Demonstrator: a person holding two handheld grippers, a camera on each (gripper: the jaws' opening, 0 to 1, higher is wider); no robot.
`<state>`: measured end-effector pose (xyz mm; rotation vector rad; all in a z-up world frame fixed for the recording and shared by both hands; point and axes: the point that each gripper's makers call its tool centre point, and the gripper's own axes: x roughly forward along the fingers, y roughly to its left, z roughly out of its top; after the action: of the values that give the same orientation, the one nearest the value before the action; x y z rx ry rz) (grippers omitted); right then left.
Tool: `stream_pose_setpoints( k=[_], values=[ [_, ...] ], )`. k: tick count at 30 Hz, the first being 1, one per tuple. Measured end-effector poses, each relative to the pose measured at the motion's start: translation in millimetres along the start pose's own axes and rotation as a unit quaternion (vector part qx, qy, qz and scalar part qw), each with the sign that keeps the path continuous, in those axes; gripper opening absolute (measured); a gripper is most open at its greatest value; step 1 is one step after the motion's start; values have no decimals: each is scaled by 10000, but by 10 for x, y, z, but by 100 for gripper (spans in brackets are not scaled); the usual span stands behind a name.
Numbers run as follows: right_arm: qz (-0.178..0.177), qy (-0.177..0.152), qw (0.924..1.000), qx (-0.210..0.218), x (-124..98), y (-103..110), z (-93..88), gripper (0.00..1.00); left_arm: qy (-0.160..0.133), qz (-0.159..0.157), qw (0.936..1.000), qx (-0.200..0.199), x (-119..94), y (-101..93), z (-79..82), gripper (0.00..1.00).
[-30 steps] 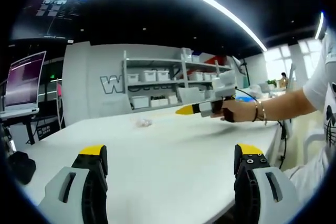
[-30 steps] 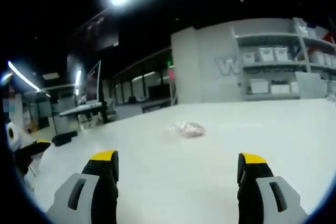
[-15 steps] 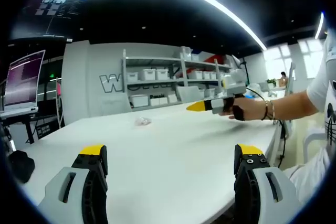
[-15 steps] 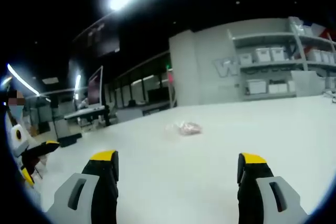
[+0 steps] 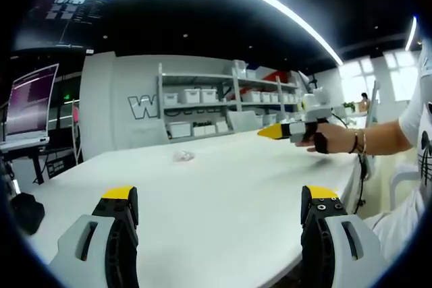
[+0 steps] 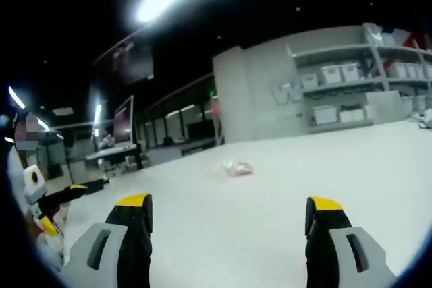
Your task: Open the resealable bag by pulling the two sides of the seal apart until the entire bag opening is separated and visibly accessible.
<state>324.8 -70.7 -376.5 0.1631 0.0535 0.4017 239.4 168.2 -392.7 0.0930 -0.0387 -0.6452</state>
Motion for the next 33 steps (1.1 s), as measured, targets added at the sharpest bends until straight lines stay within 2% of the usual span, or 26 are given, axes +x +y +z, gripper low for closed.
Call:
stream_pose_setpoints(
  k=[16,23,33],
  values=[
    [-203,-244,9995,24,-366,-162,83,96,14,-21,10000,-34,-1,-13,-5,99],
    [-400,-475,9979,174,-528,-355,173,96,-3,5,10000,-54,-7,15,6,99],
    [-600,-664,9960,81,-806,-367,190,96,-6,13,10000,-30,-17,9,14,99]
  ],
)
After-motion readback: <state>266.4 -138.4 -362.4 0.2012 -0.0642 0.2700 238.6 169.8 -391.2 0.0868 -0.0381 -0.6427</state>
